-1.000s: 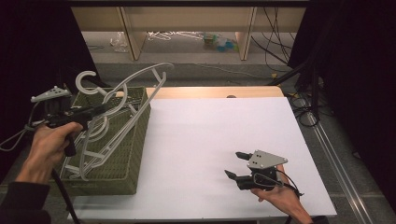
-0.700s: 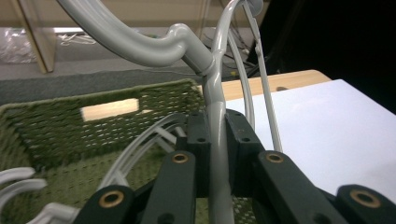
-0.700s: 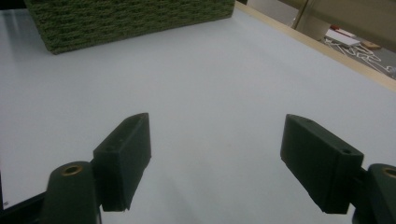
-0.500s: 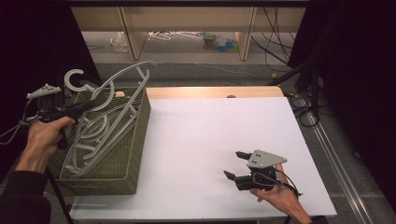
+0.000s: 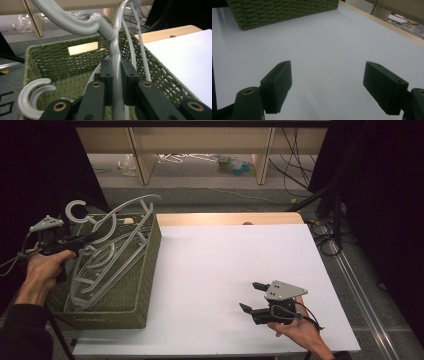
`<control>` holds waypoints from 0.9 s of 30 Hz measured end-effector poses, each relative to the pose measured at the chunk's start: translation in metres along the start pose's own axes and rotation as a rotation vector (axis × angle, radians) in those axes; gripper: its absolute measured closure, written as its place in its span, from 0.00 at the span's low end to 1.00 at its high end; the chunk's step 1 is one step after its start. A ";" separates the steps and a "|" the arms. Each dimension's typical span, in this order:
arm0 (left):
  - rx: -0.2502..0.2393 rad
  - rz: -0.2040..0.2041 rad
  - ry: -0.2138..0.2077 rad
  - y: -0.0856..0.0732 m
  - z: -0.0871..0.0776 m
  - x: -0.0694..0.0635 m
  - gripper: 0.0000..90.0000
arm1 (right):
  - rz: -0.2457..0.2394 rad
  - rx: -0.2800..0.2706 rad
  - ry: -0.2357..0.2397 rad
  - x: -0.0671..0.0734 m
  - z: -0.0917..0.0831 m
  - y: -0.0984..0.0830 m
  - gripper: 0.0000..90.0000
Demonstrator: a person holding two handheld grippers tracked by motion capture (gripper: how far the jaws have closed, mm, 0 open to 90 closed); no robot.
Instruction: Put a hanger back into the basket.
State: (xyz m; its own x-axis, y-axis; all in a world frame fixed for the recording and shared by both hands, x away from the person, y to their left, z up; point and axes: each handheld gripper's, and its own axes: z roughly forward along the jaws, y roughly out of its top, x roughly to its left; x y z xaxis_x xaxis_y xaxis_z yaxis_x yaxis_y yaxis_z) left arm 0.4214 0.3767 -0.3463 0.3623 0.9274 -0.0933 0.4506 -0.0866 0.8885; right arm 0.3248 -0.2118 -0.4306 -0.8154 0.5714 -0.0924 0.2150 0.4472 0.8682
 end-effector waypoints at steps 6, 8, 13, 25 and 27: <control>0.013 0.024 0.022 -0.008 -0.007 0.012 0.90 | 0.009 0.001 -0.004 -0.001 0.000 0.000 0.27; 0.019 0.022 0.024 -0.012 -0.008 0.016 0.90 | 0.014 0.004 -0.004 0.000 0.000 0.000 0.27; 0.048 0.030 0.003 -0.022 -0.009 0.019 0.90 | 0.013 0.005 -0.004 -0.001 0.000 0.000 0.27; 0.069 0.025 -0.027 -0.031 -0.012 0.021 0.90 | 0.012 -0.010 -0.012 -0.001 0.000 0.000 0.27; 0.072 0.028 -0.030 -0.031 -0.012 0.020 0.90 | 0.010 -0.008 -0.014 -0.002 0.000 0.000 0.27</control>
State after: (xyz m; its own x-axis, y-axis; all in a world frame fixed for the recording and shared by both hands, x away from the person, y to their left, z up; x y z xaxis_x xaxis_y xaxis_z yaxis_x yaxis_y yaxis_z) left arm 0.4056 0.4025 -0.3702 0.3996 0.9129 -0.0833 0.4973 -0.1396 0.8562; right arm 0.3260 -0.2128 -0.4309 -0.8053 0.5859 -0.0905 0.2187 0.4356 0.8732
